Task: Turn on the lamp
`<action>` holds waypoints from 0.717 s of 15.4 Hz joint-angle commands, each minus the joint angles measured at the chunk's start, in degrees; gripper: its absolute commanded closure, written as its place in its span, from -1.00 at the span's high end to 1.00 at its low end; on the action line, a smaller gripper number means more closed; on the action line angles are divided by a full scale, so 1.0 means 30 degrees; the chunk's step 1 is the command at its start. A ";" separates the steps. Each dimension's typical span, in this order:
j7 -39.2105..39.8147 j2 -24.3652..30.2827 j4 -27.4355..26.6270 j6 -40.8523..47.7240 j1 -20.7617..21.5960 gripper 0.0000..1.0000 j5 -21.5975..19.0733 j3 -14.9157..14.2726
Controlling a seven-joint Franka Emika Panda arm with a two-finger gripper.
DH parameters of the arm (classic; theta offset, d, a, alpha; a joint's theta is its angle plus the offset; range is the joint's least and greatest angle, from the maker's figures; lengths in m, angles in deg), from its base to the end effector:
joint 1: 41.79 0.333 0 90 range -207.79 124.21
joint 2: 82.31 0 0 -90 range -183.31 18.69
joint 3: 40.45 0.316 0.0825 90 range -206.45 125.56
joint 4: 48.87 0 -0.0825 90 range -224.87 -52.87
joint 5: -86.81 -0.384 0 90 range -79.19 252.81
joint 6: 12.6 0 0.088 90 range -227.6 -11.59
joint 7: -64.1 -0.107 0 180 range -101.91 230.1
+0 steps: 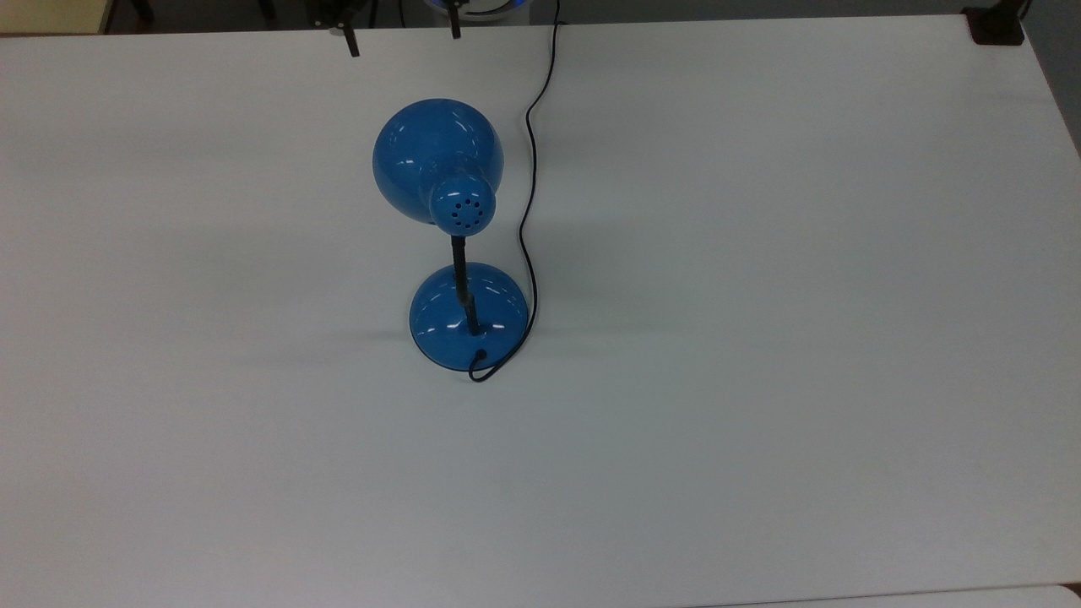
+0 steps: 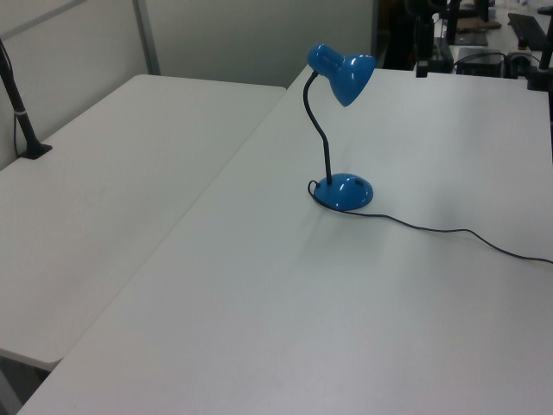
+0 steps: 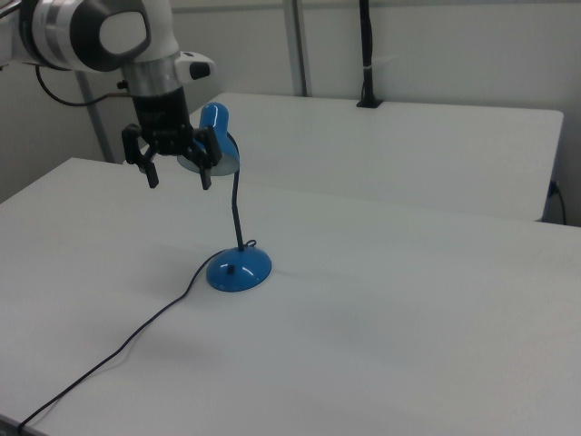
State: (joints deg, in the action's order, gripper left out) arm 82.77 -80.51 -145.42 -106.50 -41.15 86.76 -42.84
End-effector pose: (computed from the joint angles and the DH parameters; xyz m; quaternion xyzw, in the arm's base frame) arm 0.5482 -0.0170 0.5935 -0.9891 -0.1471 0.0071 0.0024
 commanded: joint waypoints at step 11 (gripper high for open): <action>-0.0859 -0.0159 -0.7799 -1.2687 -0.0711 -1.00 -0.0157 0.0036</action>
State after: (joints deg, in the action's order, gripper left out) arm 84.31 -81.58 -162.94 -134.78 -43.92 87.18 -43.15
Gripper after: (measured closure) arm 0.700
